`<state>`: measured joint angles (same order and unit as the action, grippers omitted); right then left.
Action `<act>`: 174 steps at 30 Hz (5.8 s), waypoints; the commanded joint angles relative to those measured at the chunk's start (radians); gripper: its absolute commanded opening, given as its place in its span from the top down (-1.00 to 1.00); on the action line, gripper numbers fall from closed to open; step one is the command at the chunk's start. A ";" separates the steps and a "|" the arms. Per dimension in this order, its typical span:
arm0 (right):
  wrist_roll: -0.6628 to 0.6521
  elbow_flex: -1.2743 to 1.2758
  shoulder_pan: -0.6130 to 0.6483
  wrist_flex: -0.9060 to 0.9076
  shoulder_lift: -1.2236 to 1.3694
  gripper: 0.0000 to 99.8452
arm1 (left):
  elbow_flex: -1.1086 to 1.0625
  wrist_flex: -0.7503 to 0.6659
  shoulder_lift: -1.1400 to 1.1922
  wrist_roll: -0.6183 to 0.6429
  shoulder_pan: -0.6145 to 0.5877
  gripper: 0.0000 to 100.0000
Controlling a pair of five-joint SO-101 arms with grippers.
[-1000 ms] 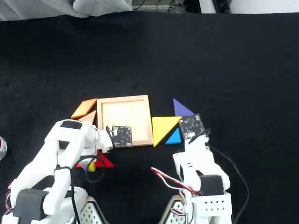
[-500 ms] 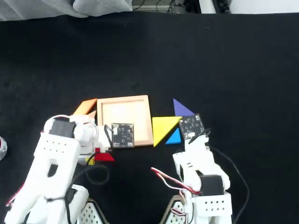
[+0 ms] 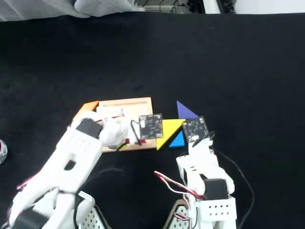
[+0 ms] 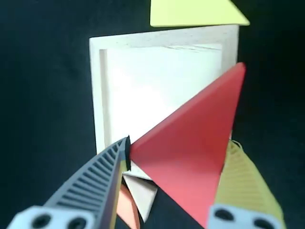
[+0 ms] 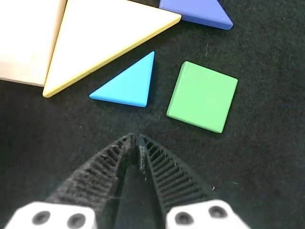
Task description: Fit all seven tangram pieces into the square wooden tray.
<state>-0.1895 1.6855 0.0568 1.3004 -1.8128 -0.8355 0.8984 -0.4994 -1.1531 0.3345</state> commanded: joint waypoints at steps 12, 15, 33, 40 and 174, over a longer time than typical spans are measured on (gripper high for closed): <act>0.003 -0.001 -0.017 0.005 -0.079 0.98 | 0.343 -0.028 0.399 0.074 0.030 0.67; 0.003 -0.001 -0.017 0.005 -0.079 0.98 | 0.332 -0.031 0.404 0.072 0.030 0.67; 0.003 -0.001 -0.017 0.005 -0.079 0.98 | 0.300 -0.026 0.404 0.078 0.030 0.41; 0.003 -0.001 -0.017 0.005 -0.079 0.98 | 0.300 -0.021 0.404 0.077 0.030 0.33; -0.176 -0.975 0.170 -0.528 1.561 0.97 | -0.872 -0.465 -0.999 0.879 -0.661 0.35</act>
<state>-0.3521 0.7925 0.1642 0.7664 -0.3000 -1.6855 0.3721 -1.4293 -0.2877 -0.3422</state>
